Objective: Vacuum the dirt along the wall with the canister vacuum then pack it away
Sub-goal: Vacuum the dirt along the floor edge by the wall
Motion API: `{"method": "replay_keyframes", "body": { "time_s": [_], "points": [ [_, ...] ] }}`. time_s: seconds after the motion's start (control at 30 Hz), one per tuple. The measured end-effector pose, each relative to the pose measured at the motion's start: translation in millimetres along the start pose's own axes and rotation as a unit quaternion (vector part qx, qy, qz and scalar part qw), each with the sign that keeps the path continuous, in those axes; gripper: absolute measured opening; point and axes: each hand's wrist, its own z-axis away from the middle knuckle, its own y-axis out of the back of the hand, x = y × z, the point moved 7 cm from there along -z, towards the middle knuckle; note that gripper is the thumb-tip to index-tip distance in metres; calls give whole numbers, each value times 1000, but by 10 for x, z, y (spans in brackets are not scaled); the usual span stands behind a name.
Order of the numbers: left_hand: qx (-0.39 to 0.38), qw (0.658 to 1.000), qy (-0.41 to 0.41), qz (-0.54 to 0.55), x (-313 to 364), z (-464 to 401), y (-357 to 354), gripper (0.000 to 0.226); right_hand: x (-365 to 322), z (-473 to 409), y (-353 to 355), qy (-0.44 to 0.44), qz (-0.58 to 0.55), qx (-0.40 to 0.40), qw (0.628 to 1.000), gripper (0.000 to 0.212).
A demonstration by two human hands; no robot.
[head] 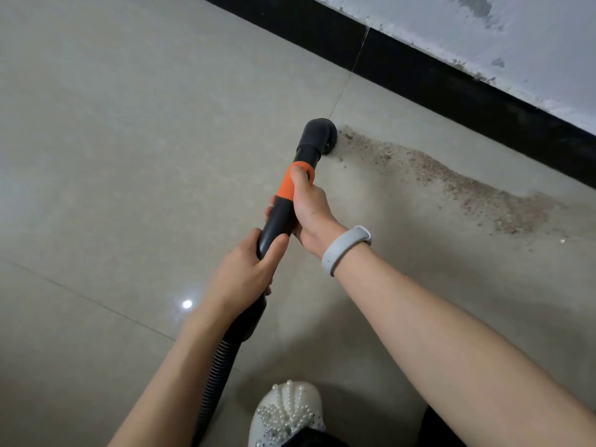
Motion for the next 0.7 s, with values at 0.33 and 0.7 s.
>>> {"method": "replay_keyframes", "body": {
  "time_s": [0.33, 0.7],
  "points": [
    [-82, 996, 8, -28, -336, 345, 43, 30, 522, 272, 94, 10, -45, 31, 998, 28],
    [-12, 999, -1, 37, 236, -304, -174, 33, -326, -165, 159, 40, 22, 70, 996, 33]
  ]
}}
